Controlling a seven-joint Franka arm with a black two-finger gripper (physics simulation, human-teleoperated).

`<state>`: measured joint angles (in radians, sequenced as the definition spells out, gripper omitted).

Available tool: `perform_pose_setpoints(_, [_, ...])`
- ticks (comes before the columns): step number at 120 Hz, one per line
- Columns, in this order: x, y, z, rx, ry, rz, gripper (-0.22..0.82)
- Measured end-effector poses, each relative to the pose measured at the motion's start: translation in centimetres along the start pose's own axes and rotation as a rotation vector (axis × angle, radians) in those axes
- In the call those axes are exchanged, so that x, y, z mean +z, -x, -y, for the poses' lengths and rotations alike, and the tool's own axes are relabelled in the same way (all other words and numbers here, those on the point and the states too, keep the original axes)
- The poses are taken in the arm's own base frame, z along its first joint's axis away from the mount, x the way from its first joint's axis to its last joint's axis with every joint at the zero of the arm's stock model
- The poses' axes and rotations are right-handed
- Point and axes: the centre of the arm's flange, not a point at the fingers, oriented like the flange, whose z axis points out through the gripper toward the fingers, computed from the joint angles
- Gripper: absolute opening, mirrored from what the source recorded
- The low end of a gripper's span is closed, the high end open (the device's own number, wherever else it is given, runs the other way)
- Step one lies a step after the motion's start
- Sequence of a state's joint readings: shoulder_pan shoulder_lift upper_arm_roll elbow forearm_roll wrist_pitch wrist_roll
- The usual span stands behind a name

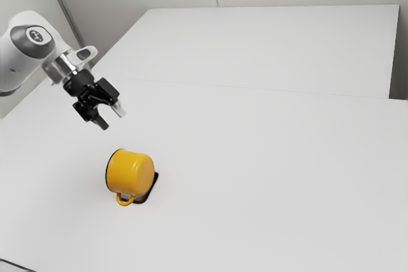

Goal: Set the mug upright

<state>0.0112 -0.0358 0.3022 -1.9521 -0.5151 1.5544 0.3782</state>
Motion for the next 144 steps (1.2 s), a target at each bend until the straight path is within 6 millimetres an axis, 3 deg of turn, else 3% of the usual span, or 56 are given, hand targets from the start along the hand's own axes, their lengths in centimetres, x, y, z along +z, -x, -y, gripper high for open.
perform_pose_setpoints(26, [0.4, 0.0, 2.4, 0.018, 0.032, 0.01, 0.59])
perform_pose_setpoints(56, [1.7, 1.2, 5.9, 0.015, 0.074, 0.022, 0.58])
perform_pose_setpoints(87, [2.4, 2.2, 10.6, -0.015, 0.114, 0.014, 0.58])
perform_pose_setpoints(104, [3.7, 2.8, 13.7, -0.051, 0.158, 0.007, 0.58])
perform_pose_setpoints(128, [5.7, 2.1, 13.6, -0.025, 0.2, 0.011, 0.58])
perform_pose_setpoints(144, [6.3, 2.5, 14.6, -0.034, 0.242, -0.007, 0.58])
